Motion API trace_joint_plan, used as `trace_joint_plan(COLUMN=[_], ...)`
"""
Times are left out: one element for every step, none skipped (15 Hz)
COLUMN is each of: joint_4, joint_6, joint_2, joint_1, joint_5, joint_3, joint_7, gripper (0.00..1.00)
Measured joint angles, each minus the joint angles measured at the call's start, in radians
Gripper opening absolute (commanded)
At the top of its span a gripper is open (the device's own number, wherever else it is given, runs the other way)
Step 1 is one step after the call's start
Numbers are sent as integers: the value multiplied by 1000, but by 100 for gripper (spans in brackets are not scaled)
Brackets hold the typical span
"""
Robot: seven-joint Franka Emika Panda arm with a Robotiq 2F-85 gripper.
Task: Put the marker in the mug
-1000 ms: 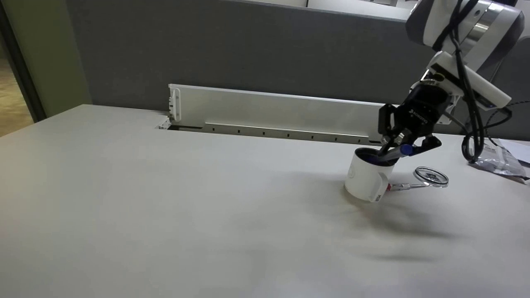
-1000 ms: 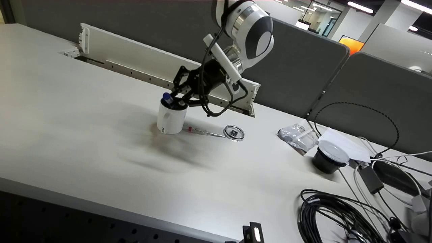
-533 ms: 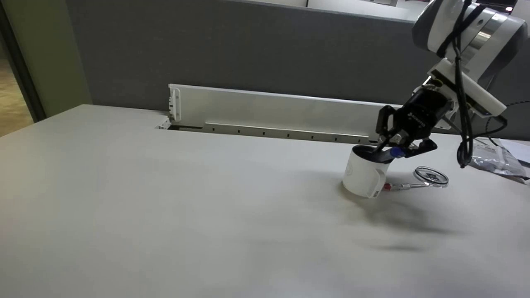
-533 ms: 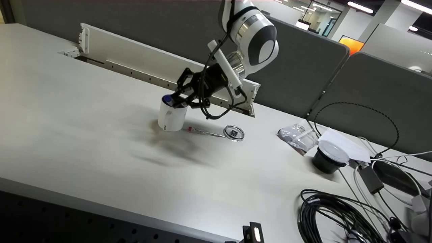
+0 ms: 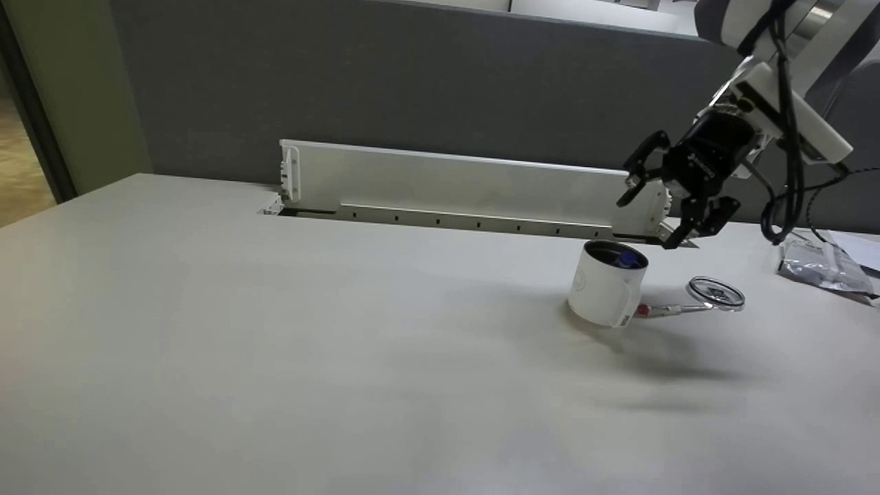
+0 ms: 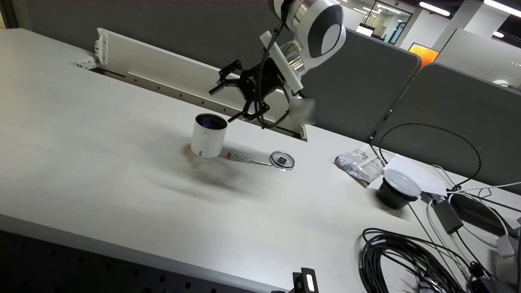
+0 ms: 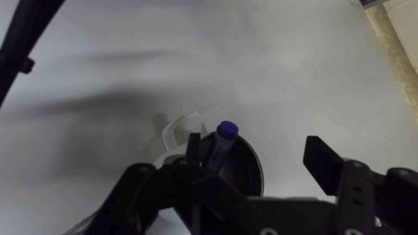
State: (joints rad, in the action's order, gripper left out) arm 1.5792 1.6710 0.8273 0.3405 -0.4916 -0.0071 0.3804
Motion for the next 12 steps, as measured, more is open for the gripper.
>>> trace_joint_plan(joint_4=[24, 58, 99, 144, 191, 239, 290, 337, 381, 423, 445, 445], joint_6=[31, 69, 114, 166, 223, 285, 357, 430, 502, 579, 601, 596], joint_2=[-35, -74, -115, -157, -196, -234, -271, -304, -333, -359, -373, -373], joint_1=[-4, -8, -13, -16, -20, -23, -25, -27, -28, -30, -30, -30], joint_5=[30, 61, 89, 115, 138, 156, 169, 177, 179, 179, 179, 179], joint_3=[-5, -11, -17, -21, -25, -27, -27, -27, -27, -26, -25, -25], joint_7=[24, 45, 67, 87, 105, 122, 139, 155, 171, 186, 190, 190], gripper=[100, 100, 100, 100, 100, 100, 100, 100, 100, 100, 100, 100])
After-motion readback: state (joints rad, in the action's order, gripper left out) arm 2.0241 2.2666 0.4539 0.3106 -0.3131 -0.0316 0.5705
